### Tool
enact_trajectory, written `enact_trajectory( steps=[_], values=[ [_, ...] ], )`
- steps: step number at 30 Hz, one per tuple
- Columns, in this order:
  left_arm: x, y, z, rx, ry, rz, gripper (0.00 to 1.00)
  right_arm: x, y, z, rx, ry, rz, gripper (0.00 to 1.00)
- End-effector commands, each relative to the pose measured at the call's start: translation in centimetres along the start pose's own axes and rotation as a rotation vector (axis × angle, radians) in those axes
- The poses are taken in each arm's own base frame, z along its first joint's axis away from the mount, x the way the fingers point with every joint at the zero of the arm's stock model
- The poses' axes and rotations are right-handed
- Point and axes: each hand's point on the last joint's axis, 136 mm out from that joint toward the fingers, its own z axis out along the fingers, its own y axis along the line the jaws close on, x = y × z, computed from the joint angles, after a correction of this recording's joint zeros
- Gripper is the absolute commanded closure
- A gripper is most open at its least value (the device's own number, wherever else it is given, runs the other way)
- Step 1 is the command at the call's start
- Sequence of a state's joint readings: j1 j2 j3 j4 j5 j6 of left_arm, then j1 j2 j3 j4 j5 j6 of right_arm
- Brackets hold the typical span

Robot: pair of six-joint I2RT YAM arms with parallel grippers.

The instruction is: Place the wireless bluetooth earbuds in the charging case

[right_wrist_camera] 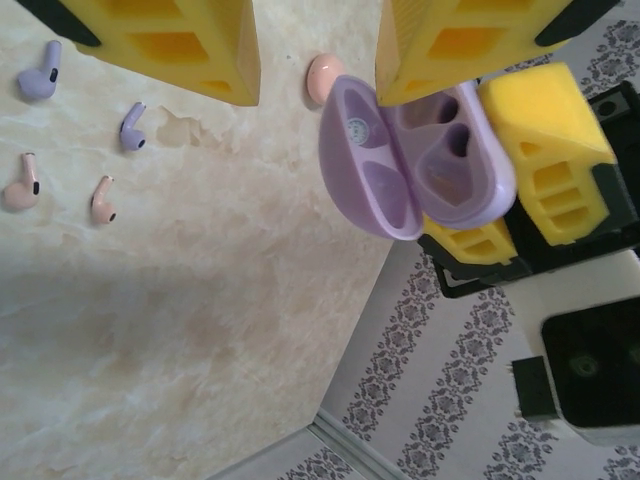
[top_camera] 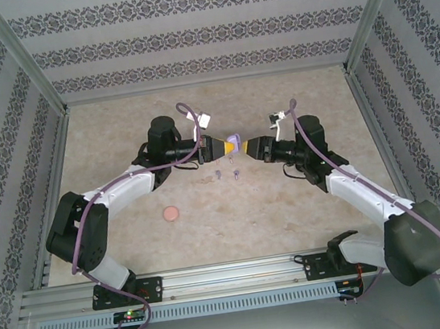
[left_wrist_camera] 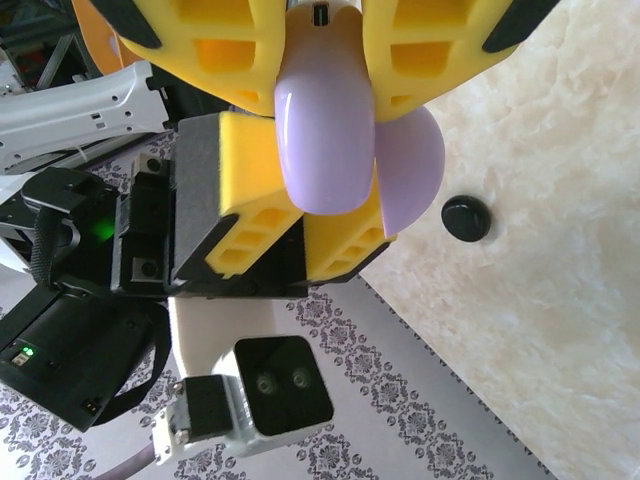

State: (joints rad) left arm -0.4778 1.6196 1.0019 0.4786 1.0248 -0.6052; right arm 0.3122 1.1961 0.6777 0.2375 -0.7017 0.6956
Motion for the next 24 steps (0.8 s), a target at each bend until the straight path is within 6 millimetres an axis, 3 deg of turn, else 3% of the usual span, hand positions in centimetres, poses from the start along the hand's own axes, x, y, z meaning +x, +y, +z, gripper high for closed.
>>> enact_trajectory(
  steps=[1, 24],
  values=[
    [-0.7, -1.1, 0.5, 0.041, 0.007, 0.049, 1.0, -0.3, 1.1, 0.5, -0.038, 0.01, -0.042, 0.64],
    [0.1, -1.5, 0.9, 0.062, 0.037, 0.045, 1.0, -1.2, 0.5, 1.8, -0.02, 0.005, -0.04, 0.72]
  ],
)
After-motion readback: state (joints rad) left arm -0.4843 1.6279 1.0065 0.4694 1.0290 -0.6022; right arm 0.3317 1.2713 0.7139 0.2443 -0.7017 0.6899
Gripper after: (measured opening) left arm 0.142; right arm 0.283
